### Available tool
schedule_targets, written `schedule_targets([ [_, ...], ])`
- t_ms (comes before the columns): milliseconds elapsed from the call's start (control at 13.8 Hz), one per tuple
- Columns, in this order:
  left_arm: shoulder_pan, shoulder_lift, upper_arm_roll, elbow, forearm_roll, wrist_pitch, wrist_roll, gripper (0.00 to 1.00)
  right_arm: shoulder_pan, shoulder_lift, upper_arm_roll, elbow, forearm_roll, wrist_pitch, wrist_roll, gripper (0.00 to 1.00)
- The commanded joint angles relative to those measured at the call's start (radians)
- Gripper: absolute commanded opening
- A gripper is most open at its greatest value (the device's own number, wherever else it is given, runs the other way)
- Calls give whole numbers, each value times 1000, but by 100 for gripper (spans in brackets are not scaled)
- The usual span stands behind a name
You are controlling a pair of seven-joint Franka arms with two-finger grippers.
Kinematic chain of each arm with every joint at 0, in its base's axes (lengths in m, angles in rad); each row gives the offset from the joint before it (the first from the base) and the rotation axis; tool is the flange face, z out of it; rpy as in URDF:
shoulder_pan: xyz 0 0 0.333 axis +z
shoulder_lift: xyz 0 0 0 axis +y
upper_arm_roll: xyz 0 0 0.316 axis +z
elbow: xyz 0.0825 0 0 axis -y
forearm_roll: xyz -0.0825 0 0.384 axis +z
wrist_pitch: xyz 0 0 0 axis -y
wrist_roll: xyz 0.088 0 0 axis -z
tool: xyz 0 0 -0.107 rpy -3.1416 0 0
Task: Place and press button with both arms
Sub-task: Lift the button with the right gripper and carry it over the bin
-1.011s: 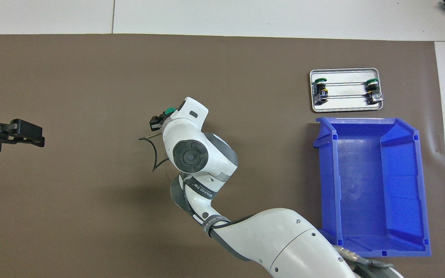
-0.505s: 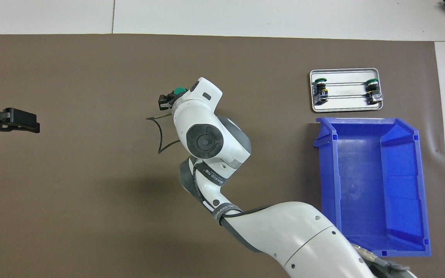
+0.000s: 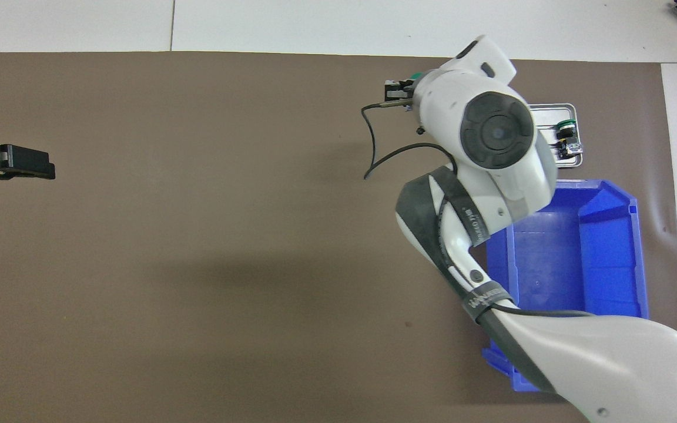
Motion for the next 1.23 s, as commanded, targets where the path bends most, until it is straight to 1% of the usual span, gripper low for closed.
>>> schedule_targets([
  [0,2,-2,4,-18,16,16,22,97,-85,-155,18,-215,-5,13,-66,0],
  [144,0,0,9,-46,16,46,36,97,-133,-227,20,-277,-3,-56,-129,0],
  [289,2,-2,10,-90,16,82,64,97,-174,-304,18,-341,34,-119,-194,0],
  [505,10,0,15,-86,16,70,64,100,-242,-407,17,-508,135,-93,-263,0],
  [578,5,0,15,-86,16,67,61,100,-251,-430,17,-560,137,-67,-266,0],
  [722,5,-5,15,-86,16,47,58,100,-294,-482,17,-689,138,28,-298,0],
  [794,10,-6,6,-86,16,39,56,100,-320,-496,17,-731,140,63,-325,0],
  [939,17,-11,-2,-88,16,37,56,100,-333,-502,15,-783,140,102,-332,0],
  [1155,54,-15,-57,-86,16,34,55,100,-359,-490,15,-890,140,250,-332,0],
])
